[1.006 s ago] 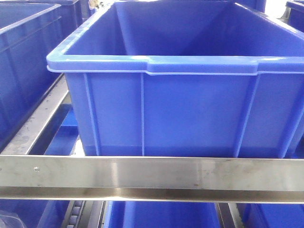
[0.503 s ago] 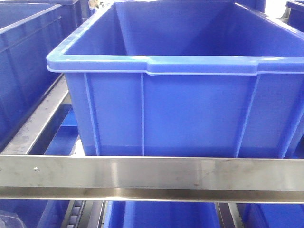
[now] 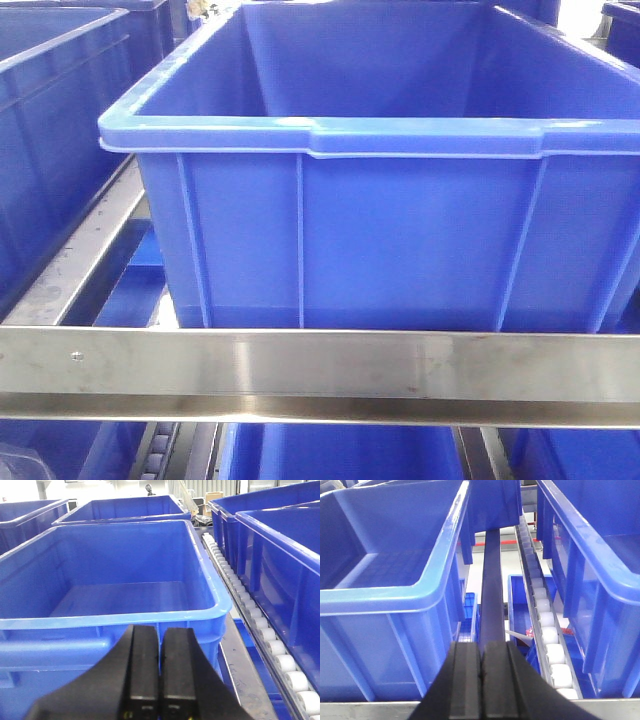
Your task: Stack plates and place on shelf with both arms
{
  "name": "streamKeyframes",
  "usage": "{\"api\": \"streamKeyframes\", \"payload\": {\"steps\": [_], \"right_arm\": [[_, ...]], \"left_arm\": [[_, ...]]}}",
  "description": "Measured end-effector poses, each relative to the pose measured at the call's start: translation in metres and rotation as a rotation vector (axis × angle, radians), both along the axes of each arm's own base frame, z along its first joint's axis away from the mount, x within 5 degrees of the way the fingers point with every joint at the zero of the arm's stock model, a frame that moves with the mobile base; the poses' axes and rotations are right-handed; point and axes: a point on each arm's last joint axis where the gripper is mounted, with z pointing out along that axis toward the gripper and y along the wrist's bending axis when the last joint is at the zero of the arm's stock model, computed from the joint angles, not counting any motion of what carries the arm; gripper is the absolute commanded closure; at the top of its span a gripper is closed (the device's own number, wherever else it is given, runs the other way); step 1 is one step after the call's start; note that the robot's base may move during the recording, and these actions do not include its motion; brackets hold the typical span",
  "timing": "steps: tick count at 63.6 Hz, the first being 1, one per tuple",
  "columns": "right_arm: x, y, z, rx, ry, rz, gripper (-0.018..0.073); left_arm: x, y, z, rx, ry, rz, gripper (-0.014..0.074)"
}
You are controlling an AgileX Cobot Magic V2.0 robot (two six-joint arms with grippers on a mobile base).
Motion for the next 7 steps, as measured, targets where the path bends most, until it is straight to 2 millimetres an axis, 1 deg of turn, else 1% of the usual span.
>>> {"api": "streamKeyframes", "payload": {"steps": [7], "right_arm": [[0.0000, 0.0000, 0.0000, 0.000, 0.000, 0.000, 0.0504]], "left_arm": [[0.0000, 0.0000, 0.0000, 0.000, 0.000, 0.000, 0.0516]]}}
